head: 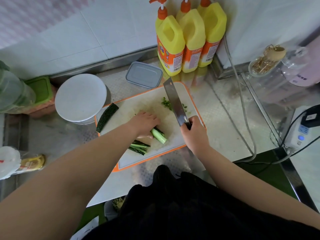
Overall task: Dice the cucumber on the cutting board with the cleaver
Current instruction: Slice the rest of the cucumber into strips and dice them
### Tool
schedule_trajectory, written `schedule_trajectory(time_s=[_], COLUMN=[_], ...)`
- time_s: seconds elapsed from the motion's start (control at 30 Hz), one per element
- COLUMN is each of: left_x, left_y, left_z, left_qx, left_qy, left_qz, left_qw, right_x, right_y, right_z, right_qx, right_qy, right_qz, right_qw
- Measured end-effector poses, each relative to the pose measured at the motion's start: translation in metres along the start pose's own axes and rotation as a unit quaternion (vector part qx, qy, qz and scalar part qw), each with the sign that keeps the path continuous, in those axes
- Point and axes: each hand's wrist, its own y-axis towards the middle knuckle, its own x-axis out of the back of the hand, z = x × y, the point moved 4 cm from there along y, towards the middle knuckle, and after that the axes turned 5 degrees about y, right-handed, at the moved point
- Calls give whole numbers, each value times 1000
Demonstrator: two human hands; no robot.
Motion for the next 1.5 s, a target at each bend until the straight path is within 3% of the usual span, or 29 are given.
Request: schedule_trajectory(time_s=[0.23,0.33,0.4,0.47,0.57,0.67,0.87,1.03,1.13,1.23,1.33,1.5], left_x=[-12,-19,-20,-26,-50,-71,-73,-69,-70,-66,-62,-59], left_y=[-19,-36,-49,-63,-89,-103,-97,-90,-89,-87,-83,-78], left_z=[55,70,64,46,19,9,2,-6,-19,-34,-43,-46], left_qx=[171,223,176,66,-56,-72,7,164,283,363,405,401], left_qy=[-45,-91,-104,-96,-71,-34,-100,-181,-267,-327,-362,-399], left_qz=[-2,-80,-191,-253,-203,-179,-224,-189,-135,-133,-142,-136], left_qw=[984,967,960,960,975,981,969,951,911,862,828,813], right_x=[-11,-16,-17,-19,-21,-25,-30,-27,-26,-25,-24,-21], right_y=[-4,-6,-7,-7,-8,-11,-16,-16,-15,-15,-15,-18], right_z=[2,4,5,4,2,-1,-8,-14,-15,-16,-18,-20], right_qx=[17,29,30,25,15,11,21,22,23,31,45,101], right_qy=[-28,-40,-51,-53,-58,-69,-98,-122,-123,-123,-131,-199], right_qz=[47,64,72,78,88,100,129,140,143,145,143,129], right_qw=[998,997,996,995,994,993,987,982,982,981,980,966])
